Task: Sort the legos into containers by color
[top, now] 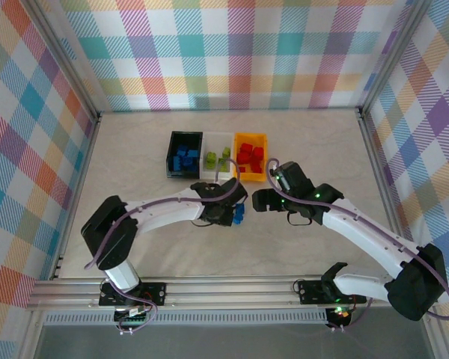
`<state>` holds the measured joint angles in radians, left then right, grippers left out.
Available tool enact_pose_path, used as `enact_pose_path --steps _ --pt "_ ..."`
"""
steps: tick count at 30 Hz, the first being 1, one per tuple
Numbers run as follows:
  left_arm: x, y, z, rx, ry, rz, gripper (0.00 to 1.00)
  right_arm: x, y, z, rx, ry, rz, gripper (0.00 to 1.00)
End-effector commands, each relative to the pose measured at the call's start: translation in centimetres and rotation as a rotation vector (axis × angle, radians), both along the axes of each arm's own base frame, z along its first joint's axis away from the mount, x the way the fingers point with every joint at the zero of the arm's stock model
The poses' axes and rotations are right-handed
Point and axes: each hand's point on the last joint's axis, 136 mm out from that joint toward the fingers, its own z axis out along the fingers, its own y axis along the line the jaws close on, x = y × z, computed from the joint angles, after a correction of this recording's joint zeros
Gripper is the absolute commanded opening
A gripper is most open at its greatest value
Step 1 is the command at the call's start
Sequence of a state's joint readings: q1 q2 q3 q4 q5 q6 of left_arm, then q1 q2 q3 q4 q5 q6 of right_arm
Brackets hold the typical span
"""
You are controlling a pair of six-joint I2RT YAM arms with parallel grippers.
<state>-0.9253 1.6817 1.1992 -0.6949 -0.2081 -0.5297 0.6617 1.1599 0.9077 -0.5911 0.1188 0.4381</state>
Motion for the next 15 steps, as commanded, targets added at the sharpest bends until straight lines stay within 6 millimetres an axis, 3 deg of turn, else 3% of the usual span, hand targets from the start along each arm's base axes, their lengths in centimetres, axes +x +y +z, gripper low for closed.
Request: enact_pose_path --steps 1,6,11,15 --pt "4.6 0.7 5.3 -0.047 -0.126 0.084 0.31 0.3 0.2 0.2 0.039 -0.009 -0.016 0.89" --pt "12.1 0.9 7.4 -0.054 -0.231 0.182 0.31 0.1 0.0 0.1 0.055 -0.012 -0.022 0.89" --pt "17.9 1.1 6.6 -0.017 -0.271 0.256 0.3 -0.2 -0.4 0.4 0.063 -0.02 -0.026 0.9" --pt "20.9 1.2 5.4 0.035 -0.279 0.29 0.31 -0.5 -0.7 0.9 0.069 -0.035 -0.025 0.9"
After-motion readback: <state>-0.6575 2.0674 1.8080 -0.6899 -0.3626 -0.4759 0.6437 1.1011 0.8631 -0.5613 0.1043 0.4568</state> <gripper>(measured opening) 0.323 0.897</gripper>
